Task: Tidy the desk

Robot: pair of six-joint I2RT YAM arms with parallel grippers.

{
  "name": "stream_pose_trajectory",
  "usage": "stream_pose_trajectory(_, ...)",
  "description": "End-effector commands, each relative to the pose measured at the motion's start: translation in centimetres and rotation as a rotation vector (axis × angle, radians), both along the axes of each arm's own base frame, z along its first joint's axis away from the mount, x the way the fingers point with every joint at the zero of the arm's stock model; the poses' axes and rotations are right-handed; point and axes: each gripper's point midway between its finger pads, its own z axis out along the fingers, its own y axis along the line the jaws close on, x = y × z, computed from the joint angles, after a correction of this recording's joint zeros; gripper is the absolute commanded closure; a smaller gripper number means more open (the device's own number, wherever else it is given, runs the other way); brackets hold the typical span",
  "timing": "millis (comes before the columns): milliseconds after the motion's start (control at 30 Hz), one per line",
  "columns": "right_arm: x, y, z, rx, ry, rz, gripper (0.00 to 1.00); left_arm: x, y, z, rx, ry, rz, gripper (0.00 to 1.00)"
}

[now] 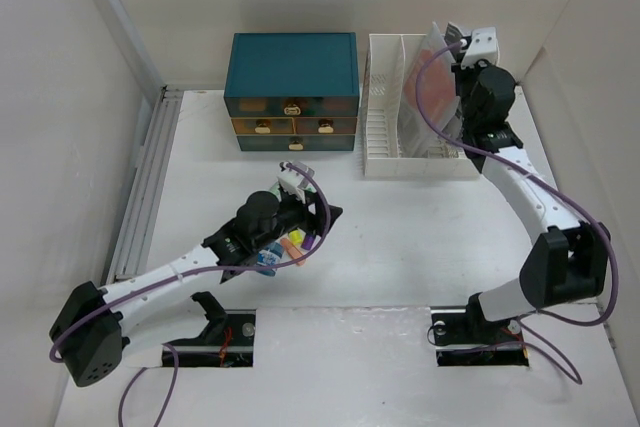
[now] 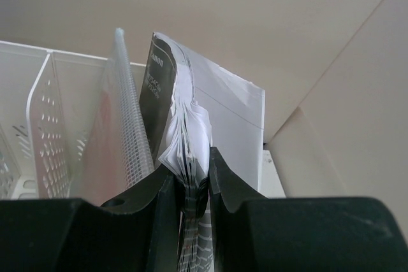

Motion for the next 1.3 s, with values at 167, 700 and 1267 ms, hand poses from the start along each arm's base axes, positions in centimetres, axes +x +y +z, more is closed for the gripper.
stream_pose_trajectory(167, -0.2, 0.8, 6.5, 0.049, -0.335, 0.038, 1.00, 0.1, -0.5, 0.7, -0.036, 0.001, 0.003, 0.34)
stream_pose_trajectory(700, -1.7, 2.7, 3.2, 0.190, -0.399, 0.046, 1.00, 0.7, -0.8, 1.1, -0.035, -0.001, 0.012, 0.34)
stream_pose_trajectory(1267, -2.8, 7.3, -0.8, 0.300, -0.315, 0.097, 1.00, 0.5, -0.6, 0.7, -0.028, 0.005, 0.012, 0.34)
